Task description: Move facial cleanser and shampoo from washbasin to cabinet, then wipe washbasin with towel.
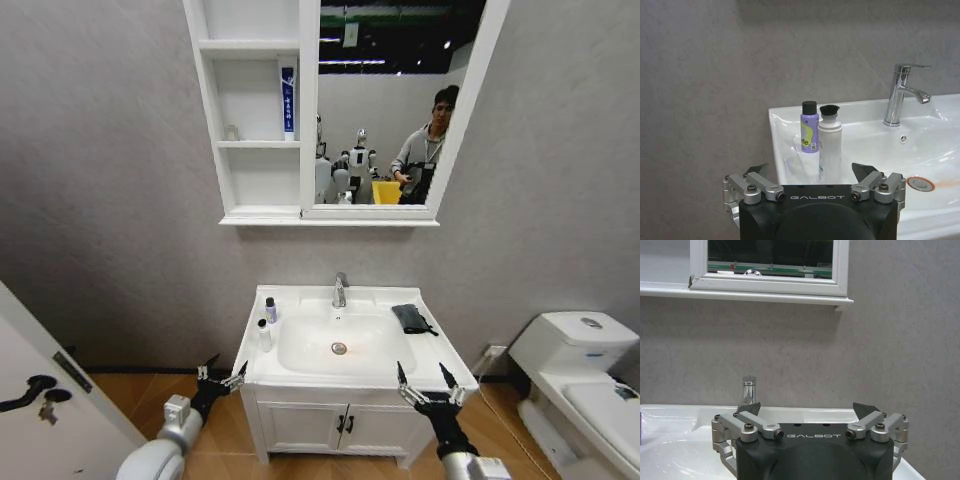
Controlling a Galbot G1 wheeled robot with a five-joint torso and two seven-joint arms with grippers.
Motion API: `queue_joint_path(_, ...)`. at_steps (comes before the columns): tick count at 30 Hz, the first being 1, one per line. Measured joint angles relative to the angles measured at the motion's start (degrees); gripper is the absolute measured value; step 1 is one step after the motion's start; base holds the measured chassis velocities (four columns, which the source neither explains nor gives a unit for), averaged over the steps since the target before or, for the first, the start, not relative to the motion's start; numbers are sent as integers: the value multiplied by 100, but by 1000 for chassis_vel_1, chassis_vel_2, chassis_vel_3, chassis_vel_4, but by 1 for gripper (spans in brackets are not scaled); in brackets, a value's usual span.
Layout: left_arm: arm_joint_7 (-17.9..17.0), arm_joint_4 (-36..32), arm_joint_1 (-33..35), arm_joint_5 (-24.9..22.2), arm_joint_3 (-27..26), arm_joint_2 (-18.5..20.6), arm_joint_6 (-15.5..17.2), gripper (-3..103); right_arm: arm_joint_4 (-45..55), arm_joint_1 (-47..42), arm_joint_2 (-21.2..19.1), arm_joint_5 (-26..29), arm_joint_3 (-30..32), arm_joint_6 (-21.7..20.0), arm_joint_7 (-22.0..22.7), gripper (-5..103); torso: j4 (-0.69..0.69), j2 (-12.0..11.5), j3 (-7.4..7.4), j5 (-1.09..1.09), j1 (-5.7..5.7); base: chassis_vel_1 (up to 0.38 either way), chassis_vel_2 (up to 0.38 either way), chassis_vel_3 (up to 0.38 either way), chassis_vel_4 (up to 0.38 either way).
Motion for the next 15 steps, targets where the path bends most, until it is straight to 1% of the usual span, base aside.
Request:
queue_joint_path(1, -36, 173, -207, 9, 129, -18, 12, 94, 11, -20, 15, 0, 15, 0, 3, 100, -1, 0, 0, 1, 0, 0, 0, 0, 0)
queue_joint_path(10, -123, 582, -740, 89, 568, -110, 86, 94, 4, -55, 26, 13, 92, 3, 20, 100, 1, 0, 0, 1, 0, 0, 0, 0, 0)
queue_joint_path(11, -135, 748, -951, 94, 701, -136, 90, 94, -1, -66, 30, 23, 114, 2, 27, 100, 0, 0, 0, 1, 0, 0, 0, 0, 0)
queue_joint_path(13, -136, 823, -1041, 94, 758, -145, 90, 94, -4, -73, 32, 25, 128, 2, 30, 100, 0, 0, 0, 2, 0, 0, 0, 0, 0)
queue_joint_path(14, -138, 992, -1234, 88, 866, -168, 90, 94, -10, -95, 33, 29, 158, 2, 36, 100, 0, 0, 0, 1, 0, 0, 0, 0, 0)
queue_joint_path(15, -138, 1034, -1285, 85, 895, -173, 90, 94, -10, -103, 33, 32, 169, 3, 38, 100, 0, 0, 0, 2, 0, 0, 0, 0, 0)
